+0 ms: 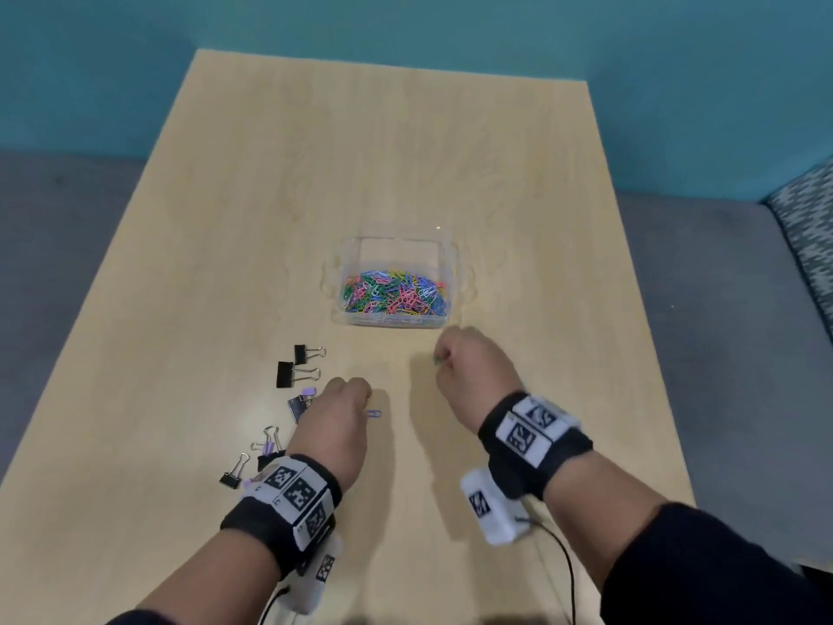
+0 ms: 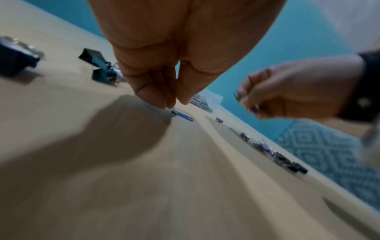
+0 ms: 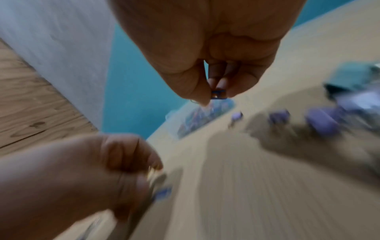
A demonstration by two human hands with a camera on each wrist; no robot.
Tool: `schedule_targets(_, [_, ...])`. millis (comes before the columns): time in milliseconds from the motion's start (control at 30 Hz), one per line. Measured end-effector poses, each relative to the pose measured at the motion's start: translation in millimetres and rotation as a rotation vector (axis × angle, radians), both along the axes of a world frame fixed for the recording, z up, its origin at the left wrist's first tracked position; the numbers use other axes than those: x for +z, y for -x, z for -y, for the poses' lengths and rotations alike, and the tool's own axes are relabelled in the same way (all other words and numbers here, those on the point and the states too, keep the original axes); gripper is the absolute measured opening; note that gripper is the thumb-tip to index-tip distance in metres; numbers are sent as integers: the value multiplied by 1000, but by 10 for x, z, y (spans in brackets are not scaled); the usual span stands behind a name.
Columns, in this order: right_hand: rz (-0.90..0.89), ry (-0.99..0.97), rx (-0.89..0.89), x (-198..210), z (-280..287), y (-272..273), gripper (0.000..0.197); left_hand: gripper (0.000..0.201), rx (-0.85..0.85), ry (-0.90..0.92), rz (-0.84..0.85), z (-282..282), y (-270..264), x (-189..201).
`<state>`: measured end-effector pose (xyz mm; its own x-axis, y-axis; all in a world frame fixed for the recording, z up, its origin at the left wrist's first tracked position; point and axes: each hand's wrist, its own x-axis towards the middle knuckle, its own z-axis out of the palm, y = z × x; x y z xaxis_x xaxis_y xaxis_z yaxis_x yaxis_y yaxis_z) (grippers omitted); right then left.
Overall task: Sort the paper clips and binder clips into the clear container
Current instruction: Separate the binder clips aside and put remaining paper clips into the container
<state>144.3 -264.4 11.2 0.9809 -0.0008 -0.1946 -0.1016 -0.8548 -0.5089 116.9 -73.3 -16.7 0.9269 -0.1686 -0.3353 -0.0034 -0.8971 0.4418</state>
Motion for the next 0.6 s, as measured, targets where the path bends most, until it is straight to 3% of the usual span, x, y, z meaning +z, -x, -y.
schedule_targets(133, [103,-4,36,262,-5,-646,17,11,-173,-133,-32,46,-118,-14])
schedule_targets(233, [132,-29,12,338,150,-770,25,20,-225,-178,-38,48,-173,-38])
schedule_targets(300, [154,-24,-75,339,430,-637,29,22,-258,-184,-44,50,-195,-39])
schedule_targets(367, [67,74,-130,293,770,-363,27,23,-305,-195,-48,61,-206,-29])
schedule_targets(500, [-247,192,-5,105,1143,371,15,23,-404,-271,-13,102,-186,29])
schedule_targets(600, [-319,195,59,-78,1158,675,19,32,-502,-314,37,104,-137,10])
